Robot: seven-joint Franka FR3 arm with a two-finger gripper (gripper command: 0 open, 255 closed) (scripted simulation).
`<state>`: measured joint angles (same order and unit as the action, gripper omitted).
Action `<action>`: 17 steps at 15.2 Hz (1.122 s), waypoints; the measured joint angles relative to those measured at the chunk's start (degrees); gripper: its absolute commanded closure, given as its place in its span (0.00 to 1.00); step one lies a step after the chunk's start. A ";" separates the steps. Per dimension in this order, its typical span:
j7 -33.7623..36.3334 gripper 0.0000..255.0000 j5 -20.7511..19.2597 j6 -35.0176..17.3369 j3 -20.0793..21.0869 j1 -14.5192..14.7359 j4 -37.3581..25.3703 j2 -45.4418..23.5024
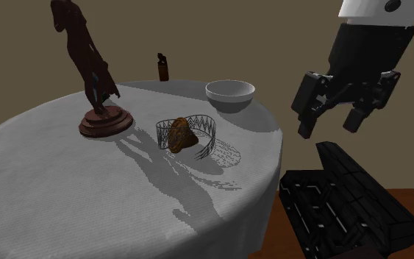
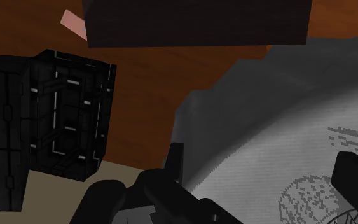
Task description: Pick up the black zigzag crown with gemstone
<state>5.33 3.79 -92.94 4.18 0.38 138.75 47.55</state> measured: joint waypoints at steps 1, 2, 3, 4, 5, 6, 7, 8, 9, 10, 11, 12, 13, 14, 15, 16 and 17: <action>0.00 0.00 0.00 0.00 0.00 0.00 0.00 0.00; -0.16 0.00 0.11 -0.76 0.04 0.10 -0.16 -0.85; 0.00 0.00 0.52 -2.02 0.49 0.38 -0.36 -2.19; -0.24 0.00 0.71 -3.37 0.62 0.53 -1.06 -4.07; -0.42 0.00 0.98 -4.83 0.85 0.73 -1.82 -6.11; -0.19 0.00 1.42 -5.81 1.41 1.10 -2.97 -8.04; -0.68 0.00 1.50 -7.21 1.40 1.18 -3.79 -10.11; -0.71 0.00 1.79 -8.31 1.74 1.43 -4.84 -12.06; -0.94 0.00 2.00 -9.77 1.98 1.62 -5.74 -14.24; -1.21 0.00 2.11 -10.54 2.12 1.76 -7.19 -16.26; -1.35 0.00 2.34 -11.65 2.41 1.99 -8.26 -18.23; -1.49 0.00 2.46 -12.80 2.70 2.16 -9.80 -20.69; -1.88 0.00 2.56 -13.76 2.78 2.28 -10.75 -22.44; -1.94 0.00 2.66 -14.78 3.12 2.46 -12.57 -25.04; -1.78 0.00 2.87 -15.97 3.63 2.80 -13.33 -26.81; -2.09 0.00 2.93 -16.39 3.76 2.94 -14.81 -28.53; -2.06 0.00 2.97 -17.42 4.15 3.16 -16.26 -30.78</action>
<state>3.27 6.75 -110.36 8.33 3.54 122.50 16.77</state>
